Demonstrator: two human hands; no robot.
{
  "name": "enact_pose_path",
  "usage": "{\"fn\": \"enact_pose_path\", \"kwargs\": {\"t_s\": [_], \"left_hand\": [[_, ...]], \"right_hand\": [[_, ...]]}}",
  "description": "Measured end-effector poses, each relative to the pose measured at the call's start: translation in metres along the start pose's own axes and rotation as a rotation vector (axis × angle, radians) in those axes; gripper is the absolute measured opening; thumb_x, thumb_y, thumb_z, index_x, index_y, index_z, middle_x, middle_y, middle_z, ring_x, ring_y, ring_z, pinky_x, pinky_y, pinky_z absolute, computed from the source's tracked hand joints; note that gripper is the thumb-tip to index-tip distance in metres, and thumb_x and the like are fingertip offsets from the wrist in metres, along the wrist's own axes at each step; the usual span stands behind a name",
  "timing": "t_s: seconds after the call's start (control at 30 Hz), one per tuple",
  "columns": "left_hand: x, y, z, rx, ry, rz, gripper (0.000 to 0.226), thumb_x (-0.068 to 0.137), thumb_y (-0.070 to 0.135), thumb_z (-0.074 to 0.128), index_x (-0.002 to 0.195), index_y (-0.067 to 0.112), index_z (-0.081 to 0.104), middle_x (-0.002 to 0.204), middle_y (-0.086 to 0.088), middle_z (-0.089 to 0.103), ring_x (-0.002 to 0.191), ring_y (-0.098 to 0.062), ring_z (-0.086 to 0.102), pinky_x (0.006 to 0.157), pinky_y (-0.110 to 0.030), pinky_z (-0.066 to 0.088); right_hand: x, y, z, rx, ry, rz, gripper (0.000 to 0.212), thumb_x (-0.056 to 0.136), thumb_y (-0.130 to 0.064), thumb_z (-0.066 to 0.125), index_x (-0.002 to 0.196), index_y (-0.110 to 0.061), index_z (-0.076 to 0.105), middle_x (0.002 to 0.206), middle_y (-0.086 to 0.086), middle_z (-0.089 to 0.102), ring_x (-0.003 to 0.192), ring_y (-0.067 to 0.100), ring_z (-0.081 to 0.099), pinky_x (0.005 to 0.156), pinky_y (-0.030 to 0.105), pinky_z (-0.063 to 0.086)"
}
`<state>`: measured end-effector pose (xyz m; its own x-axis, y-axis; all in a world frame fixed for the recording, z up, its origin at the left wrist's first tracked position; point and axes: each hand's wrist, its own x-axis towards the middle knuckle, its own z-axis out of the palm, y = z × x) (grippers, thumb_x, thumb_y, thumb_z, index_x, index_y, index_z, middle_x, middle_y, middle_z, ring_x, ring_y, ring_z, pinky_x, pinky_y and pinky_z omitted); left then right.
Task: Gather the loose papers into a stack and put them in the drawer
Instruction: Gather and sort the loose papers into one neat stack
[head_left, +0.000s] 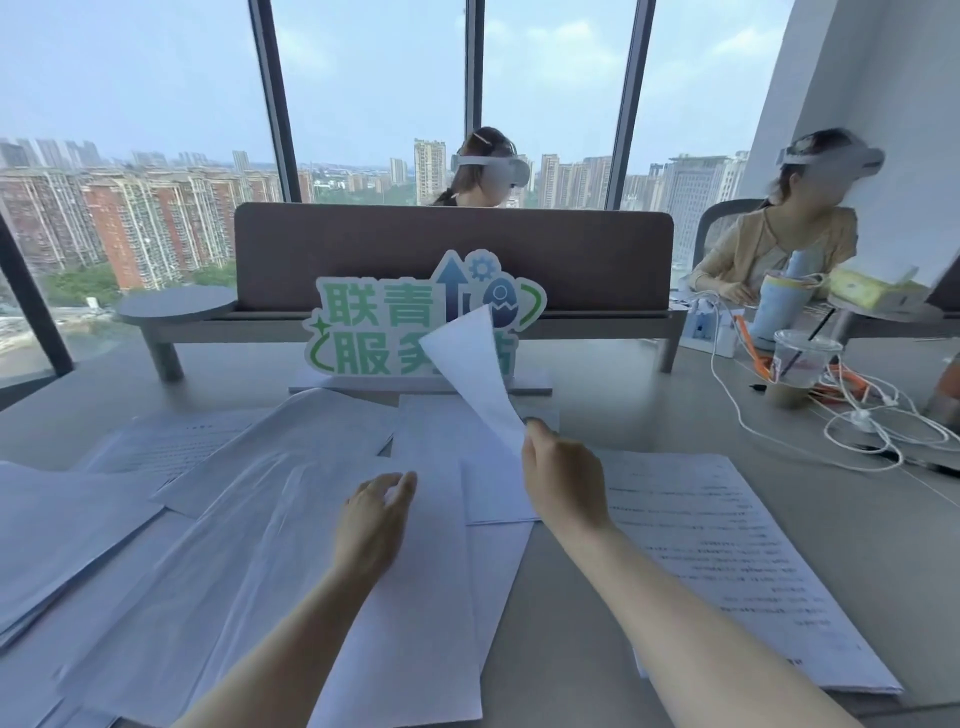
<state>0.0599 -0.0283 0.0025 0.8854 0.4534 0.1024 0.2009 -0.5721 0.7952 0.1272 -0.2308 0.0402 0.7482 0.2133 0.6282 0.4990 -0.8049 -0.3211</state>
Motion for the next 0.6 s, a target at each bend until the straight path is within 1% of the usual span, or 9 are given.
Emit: {"fn": "enact_pose_path", "kwargs": {"t_s": [0.07, 0.1, 0.13, 0.2, 0.27, 0.33, 0.4, 0.5, 0.6], "left_hand": [[-0.005, 0.009, -0.004, -0.147, 0.018, -0.014, 0.042, 0.097, 0.047, 0.038, 0.102, 0.014, 0.064, 0.108, -0.011, 0.065, 0.101, -0.027, 0.057, 0.086, -0.037, 0.039], [-0.006, 0.013, -0.006, -0.259, 0.022, -0.035, 0.043, 0.099, 0.046, 0.036, 0.104, 0.014, 0.064, 0.107, -0.009, 0.062, 0.101, -0.025, 0.056, 0.086, -0.035, 0.037], [-0.007, 0.017, -0.007, -0.397, 0.019, -0.069, 0.047, 0.101, 0.045, 0.034, 0.112, 0.01, 0.064, 0.112, -0.009, 0.061, 0.105, -0.024, 0.056, 0.088, -0.034, 0.036], [-0.005, 0.022, -0.013, -0.65, -0.008, -0.18, 0.059, 0.101, 0.048, 0.026, 0.126, 0.005, 0.059, 0.121, -0.011, 0.06, 0.107, -0.026, 0.057, 0.093, -0.036, 0.039], [-0.005, 0.022, -0.022, -0.879, -0.069, -0.296, 0.069, 0.099, 0.058, 0.019, 0.13, 0.007, 0.054, 0.122, -0.013, 0.06, 0.103, -0.029, 0.061, 0.092, -0.042, 0.045], [-0.008, 0.023, -0.033, -1.044, -0.107, -0.374, 0.075, 0.095, 0.064, 0.017, 0.131, 0.008, 0.052, 0.122, -0.016, 0.061, 0.101, -0.034, 0.063, 0.086, -0.046, 0.051], [-0.01, 0.02, -0.041, -1.099, -0.114, -0.414, 0.078, 0.093, 0.068, 0.02, 0.13, 0.006, 0.051, 0.122, -0.019, 0.061, 0.1, -0.038, 0.064, 0.081, -0.048, 0.053], [-0.017, 0.011, -0.05, -1.1, -0.167, -0.467, 0.078, 0.089, 0.071, 0.032, 0.126, 0.005, 0.052, 0.114, -0.02, 0.065, 0.095, -0.039, 0.067, 0.074, -0.048, 0.055], [-0.027, 0.005, -0.061, -1.057, -0.213, -0.527, 0.058, 0.089, 0.059, 0.047, 0.112, 0.006, 0.058, 0.1, -0.02, 0.065, 0.088, -0.037, 0.065, 0.075, -0.048, 0.056]], "right_hand": [[0.001, -0.005, -0.006, 0.025, 0.083, -0.037, 0.011, 0.084, 0.0, 0.057, 0.078, -0.008, 0.057, 0.046, -0.013, 0.013, 0.037, 0.022, 0.024, 0.038, 0.018, 0.013], [0.0, -0.008, -0.009, 0.025, 0.116, -0.069, 0.008, 0.082, -0.001, 0.057, 0.082, -0.007, 0.062, 0.047, -0.012, 0.018, 0.038, 0.02, 0.024, 0.038, 0.018, 0.016], [-0.002, -0.01, -0.011, 0.018, 0.14, -0.109, 0.01, 0.079, -0.002, 0.058, 0.084, -0.008, 0.064, 0.048, -0.01, 0.023, 0.039, 0.018, 0.023, 0.038, 0.017, 0.019], [-0.008, -0.011, -0.012, 0.002, 0.13, -0.191, 0.013, 0.076, 0.0, 0.06, 0.084, -0.01, 0.063, 0.049, -0.006, 0.034, 0.04, 0.016, 0.026, 0.037, 0.018, 0.018], [-0.018, -0.009, -0.009, -0.022, 0.052, -0.247, 0.02, 0.076, 0.002, 0.064, 0.089, -0.012, 0.065, 0.052, -0.005, 0.049, 0.038, 0.019, 0.043, 0.034, 0.019, 0.027], [-0.028, -0.008, -0.004, -0.025, -0.004, -0.294, 0.033, 0.072, 0.004, 0.068, 0.099, -0.016, 0.07, 0.059, -0.003, 0.062, 0.045, 0.02, 0.058, 0.036, 0.022, 0.039], [-0.037, -0.007, -0.002, 0.002, -0.043, -0.333, 0.043, 0.069, 0.005, 0.07, 0.105, -0.018, 0.072, 0.066, -0.003, 0.069, 0.05, 0.018, 0.064, 0.037, 0.022, 0.046], [-0.051, -0.007, 0.002, 0.045, -0.08, -0.389, 0.046, 0.069, 0.003, 0.069, 0.107, -0.022, 0.071, 0.074, -0.002, 0.073, 0.059, 0.019, 0.069, 0.039, 0.026, 0.051], [-0.062, -0.009, 0.0, 0.07, -0.11, -0.465, 0.042, 0.07, -0.002, 0.068, 0.105, -0.026, 0.074, 0.083, -0.008, 0.075, 0.066, 0.016, 0.07, 0.043, 0.02, 0.05]]}}
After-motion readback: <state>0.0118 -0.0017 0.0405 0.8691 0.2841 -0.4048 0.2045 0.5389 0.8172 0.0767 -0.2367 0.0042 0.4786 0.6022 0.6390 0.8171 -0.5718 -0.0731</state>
